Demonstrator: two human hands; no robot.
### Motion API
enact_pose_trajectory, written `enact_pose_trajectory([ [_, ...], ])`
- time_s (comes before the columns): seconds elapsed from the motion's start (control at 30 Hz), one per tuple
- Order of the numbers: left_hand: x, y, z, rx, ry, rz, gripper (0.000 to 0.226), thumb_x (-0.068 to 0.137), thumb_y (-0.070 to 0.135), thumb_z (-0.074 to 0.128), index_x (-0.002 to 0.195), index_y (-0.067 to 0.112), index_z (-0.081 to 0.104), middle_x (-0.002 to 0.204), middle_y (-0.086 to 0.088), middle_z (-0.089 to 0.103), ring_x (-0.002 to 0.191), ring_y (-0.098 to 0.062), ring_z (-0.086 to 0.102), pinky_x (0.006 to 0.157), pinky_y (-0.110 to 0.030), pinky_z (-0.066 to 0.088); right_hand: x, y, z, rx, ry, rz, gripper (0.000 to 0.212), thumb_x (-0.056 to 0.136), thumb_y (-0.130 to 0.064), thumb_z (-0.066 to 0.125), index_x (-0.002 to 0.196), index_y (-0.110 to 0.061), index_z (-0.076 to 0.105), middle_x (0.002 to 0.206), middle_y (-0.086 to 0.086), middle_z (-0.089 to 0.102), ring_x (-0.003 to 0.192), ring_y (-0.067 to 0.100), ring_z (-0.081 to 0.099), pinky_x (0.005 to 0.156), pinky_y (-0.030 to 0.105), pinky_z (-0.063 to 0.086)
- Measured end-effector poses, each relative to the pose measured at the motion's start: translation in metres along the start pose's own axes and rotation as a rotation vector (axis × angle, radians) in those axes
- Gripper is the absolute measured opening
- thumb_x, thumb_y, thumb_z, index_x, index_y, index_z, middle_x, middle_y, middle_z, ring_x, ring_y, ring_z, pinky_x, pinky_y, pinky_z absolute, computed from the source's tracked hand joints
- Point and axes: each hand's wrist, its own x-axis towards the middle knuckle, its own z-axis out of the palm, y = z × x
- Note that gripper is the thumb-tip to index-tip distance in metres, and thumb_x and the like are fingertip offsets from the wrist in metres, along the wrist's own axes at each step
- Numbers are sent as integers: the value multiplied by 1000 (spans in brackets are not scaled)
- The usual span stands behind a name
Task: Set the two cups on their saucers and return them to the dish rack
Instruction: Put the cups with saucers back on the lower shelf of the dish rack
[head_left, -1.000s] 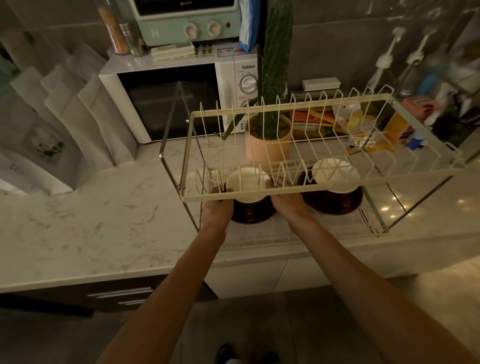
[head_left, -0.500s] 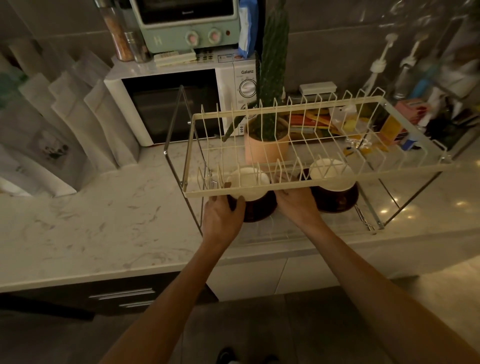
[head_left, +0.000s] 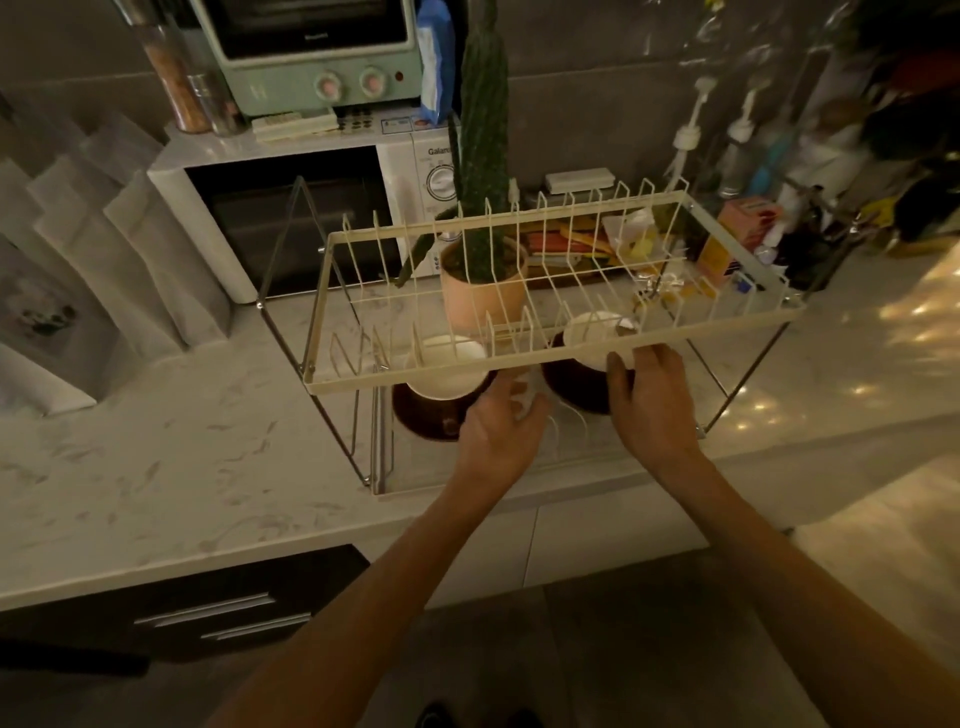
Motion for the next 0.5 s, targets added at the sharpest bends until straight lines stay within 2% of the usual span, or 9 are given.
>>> enact_pose_trajectory([
  [0.13,24,6,25,-179,-24,-270,52,90,42,55,138,28,43,126,-5,60,111,-25,60,98,-46,50,16,24,-7,111,-16,146,34,98,-20,51,117,8,57,112,29,61,109,44,56,91,42,45],
  [0.27,39,2,43,-193,12,-330,62,88,48,56,142,24,38,132,-7,55,114,-30,58,97,-47,50,27,29,-9,281,-74,256,41,100,-22,49,133,2,52,132,23,58,125,37,52,102,36,41],
  [0.4,51,-2,56,-293,54,-402,65,85,53,59,142,28,39,139,-3,50,121,-27,53,96,-47,51,35,31,0,450,-168,455,46,101,-31,47,139,-6,47,140,15,54,129,32,50,95,30,37],
  [0.47,55,-3,60,-349,68,-415,70,82,57,61,143,34,37,137,1,51,115,-23,56,93,-46,53,37,34,5,505,-194,524,49,100,-37,47,141,-10,45,143,11,52,131,30,48,92,28,34],
  [0.5,57,-3,60,-371,74,-418,72,81,58,61,144,34,36,133,2,52,103,-17,59,90,-44,56,39,35,8,523,-194,539,51,100,-39,48,142,-12,44,144,9,52,133,29,47,93,28,34],
])
